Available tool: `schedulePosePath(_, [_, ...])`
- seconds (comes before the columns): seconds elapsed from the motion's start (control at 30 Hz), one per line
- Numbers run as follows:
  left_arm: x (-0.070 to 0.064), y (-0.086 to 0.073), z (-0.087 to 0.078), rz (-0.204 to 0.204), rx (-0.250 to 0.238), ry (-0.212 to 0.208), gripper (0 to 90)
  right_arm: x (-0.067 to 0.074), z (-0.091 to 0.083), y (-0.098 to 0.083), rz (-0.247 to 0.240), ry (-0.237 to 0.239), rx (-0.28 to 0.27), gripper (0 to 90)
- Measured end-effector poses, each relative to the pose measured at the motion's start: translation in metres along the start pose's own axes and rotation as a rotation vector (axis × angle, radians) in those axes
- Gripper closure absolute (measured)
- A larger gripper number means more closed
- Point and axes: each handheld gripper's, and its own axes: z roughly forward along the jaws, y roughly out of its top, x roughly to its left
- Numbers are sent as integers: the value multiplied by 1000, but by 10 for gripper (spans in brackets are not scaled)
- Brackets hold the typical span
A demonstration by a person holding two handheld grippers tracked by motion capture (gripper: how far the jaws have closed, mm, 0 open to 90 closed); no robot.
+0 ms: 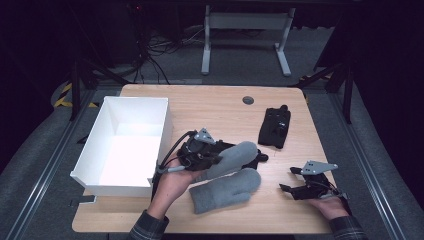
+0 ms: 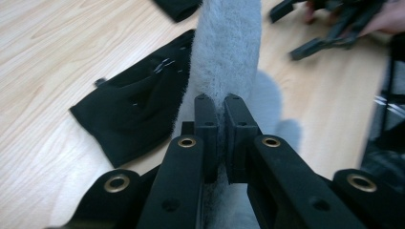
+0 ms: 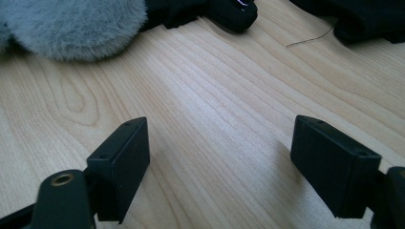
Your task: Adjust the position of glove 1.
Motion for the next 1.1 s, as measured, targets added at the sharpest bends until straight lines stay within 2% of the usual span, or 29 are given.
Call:
schedulePosePath(0.07, [-7,0,-4,2,-2,-34,865,0,0,0,0,0,0,217])
schedulePosePath(0.27, [-22,-4,-1,16,9,-98,865,0,0,0,1,-1,0,217])
schedulePosePath(0.4, [-30,-10,4,24,40,-139,865,0,0,0,1,-1,0,216])
schedulePosePath(0.53, [-33,-17,13,6,67,-172,865,0,0,0,1,-1,0,216])
schedulePosePath(0.67, [-27,-21,26,-18,82,-192,862,0,0,0,2,-3,1,216])
schedulePosePath(0.73, [-21,-22,34,-25,84,-178,857,0,0,0,3,-2,1,216])
schedulePosePath(0.87, [-9,-21,44,-28,82,-122,822,0,0,0,3,-3,1,216])
schedulePosePath(0.97, [0,-20,53,-20,101,-77,729,0,0,0,3,-2,1,216])
schedulePosePath(1.0, [0,-20,53,-20,101,-77,703,0,0,0,3,-2,1,216])
schedulePosePath(1.1, [10,-21,60,-12,93,-33,572,1,0,0,11,-10,1,221])
